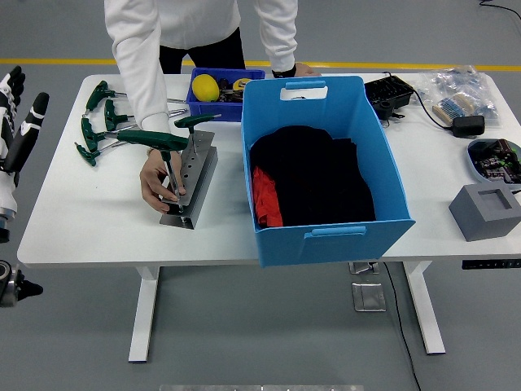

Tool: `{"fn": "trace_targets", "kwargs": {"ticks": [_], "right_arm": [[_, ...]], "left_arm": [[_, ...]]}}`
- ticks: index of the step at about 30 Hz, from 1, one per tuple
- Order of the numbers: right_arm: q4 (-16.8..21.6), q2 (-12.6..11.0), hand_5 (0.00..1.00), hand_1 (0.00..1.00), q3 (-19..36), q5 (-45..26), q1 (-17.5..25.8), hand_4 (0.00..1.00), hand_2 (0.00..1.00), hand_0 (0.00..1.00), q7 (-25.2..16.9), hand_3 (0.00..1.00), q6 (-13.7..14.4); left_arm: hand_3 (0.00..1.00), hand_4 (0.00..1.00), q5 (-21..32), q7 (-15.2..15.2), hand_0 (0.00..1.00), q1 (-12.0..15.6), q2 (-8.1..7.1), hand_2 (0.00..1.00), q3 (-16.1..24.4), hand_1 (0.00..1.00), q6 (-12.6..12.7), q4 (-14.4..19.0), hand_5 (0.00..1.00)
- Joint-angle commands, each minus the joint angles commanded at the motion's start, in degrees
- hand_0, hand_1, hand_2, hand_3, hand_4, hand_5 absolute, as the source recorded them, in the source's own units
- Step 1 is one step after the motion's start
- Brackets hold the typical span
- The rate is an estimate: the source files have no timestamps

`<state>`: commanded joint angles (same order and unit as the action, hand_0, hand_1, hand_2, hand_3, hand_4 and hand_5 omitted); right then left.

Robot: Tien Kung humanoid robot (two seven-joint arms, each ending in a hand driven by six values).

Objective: Lift tool from toolbox,place it in box,lift tool from toolbox,place it in box

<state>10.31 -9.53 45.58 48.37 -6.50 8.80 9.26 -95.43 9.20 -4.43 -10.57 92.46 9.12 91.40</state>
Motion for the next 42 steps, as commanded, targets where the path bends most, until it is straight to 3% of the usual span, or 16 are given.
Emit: {"fn": "trace_targets", "kwargs": {"ticks": [1,5,6,7,10,14,18,24,25,29,30,31,36,37,42], "right_arm": [[0.0,0.01,0.653,0.604,0.06,0.07,0.03,0.791,0.686,0.618,0.02,0.551,-0.01],[0.0,0.05,0.653,0.604,0.15,0.48,0.03,0.791,0.686,0.618,0.11,0.551,0.0],[0.0,0.04,0.653,0.604,0.17,0.61,0.03,0.791,0.686,0.618,0.12,0.551,-0.01],[0.0,0.02,0.652,0.604,0.14,0.65,0.02,0.791,0.686,0.619,0.13,0.55,-0.02],[0.0,-0.05,0.652,0.604,0.02,0.79,-0.08,0.791,0.686,0.619,0.08,0.55,-0.06],[0.0,-0.05,0.651,0.604,-0.22,0.11,-0.07,0.791,0.686,0.618,0.03,0.55,-0.03],[0.0,-0.11,0.651,0.604,-0.28,0.15,-0.09,0.791,0.686,0.618,0.05,0.55,-0.08],[0.0,-0.04,0.649,0.604,-0.06,0.39,0.25,0.792,0.686,0.618,0.09,0.55,-0.15],[0.0,-0.02,0.646,0.605,-0.02,0.44,0.33,0.793,0.686,0.619,0.09,0.551,-0.15],[0.0,0.09,0.646,0.605,0.31,0.61,0.72,0.793,0.686,0.619,0.16,0.551,-0.16],[0.0,0.11,0.646,0.605,0.37,0.74,0.76,0.793,0.686,0.619,0.18,0.551,-0.17],[0.0,0.12,0.647,0.604,0.4,0.89,0.78,0.793,0.686,0.621,0.2,0.551,-0.17],[0.0,0.14,0.647,0.604,0.4,1.12,0.88,0.793,0.686,0.621,0.24,0.551,-0.19],[0.0,0.15,0.645,0.605,0.37,1.06,0.91,0.794,0.685,0.621,0.23,0.551,-0.18],[0.0,0.14,0.645,0.605,0.1,0.6,0.98,0.794,0.685,0.621,0.16,0.551,-0.14]], "left_arm": [[0.998,0.998,-2.61,-0.73,0.998,-0.84,-1.09,0.998,-0.67,0.998,-2.16,1.51,0.569],[0.998,0.998,-12.29,-1.8,0.998,-5.1,-5.81,0.998,-5.73,0.998,-10.74,4.11,0.569],[0.998,0.998,-14.52,-1.83,0.998,-6.39,-6.9,0.998,-7.21,0.998,-12.93,4.0,0.569],[0.998,0.998,-17.13,-1.91,0.998,-7.77,-7.93,0.998,-8.69,0.998,-15.06,3.77,0.501],[0.998,0.998,-24.21,-2.39,0.998,-11.75,-10.44,0.998,-12.32,0.998,-20.8,3.0,0.501],[0.998,0.998,-34.23,-2.8,0.998,-16.44,-13.56,0.998,-17.17,0.998,-26.27,1.8,0.479],[0.998,0.998,-34.57,-3.56,0.998,-20.65,-15.93,0.998,-21.34,0.998,-29.68,-0.27,0.479],[0.998,0.998,-34.57,-6.58,0.998,-24.92,-16.91,0.998,-25.57,0.998,-33.54,-3.93,0.473],[0.917,0.998,-34.57,-7.24,0.891,-25.2,-16.87,0.828,-25.94,0.903,-34.16,-4.35,0.494],[0.917,0.998,-34.57,-9.87,0.891,-26.09,-16.29,0.828,-27.67,0.903,-35.39,-6.0,0.494],[0.917,0.998,-34.57,-10.55,0.891,-26.38,-16.1,0.828,-28.23,0.903,-35.57,-6.38,0.494],[0.831,0.998,-34.57,-11.11,0.788,-26.62,-15.94,0.68,-28.68,0.798,-35.7,-6.69,0.549],[0.831,0.998,-34.57,-13.98,0.788,-27.99,-15.16,0.68,-31.08,0.798,-35.94,-8.55,0.549],[0.742,0.998,-34.57,-14.41,0.657,-28.15,-15.06,0.544,-31.38,0.655,-35.8,-8.76,0.63],[0.742,0.998,-34.57,-16.18,0.657,-28.79,-14.63,0.544,-32.63,0.655,-34.83,-9.36,0.63]]}}
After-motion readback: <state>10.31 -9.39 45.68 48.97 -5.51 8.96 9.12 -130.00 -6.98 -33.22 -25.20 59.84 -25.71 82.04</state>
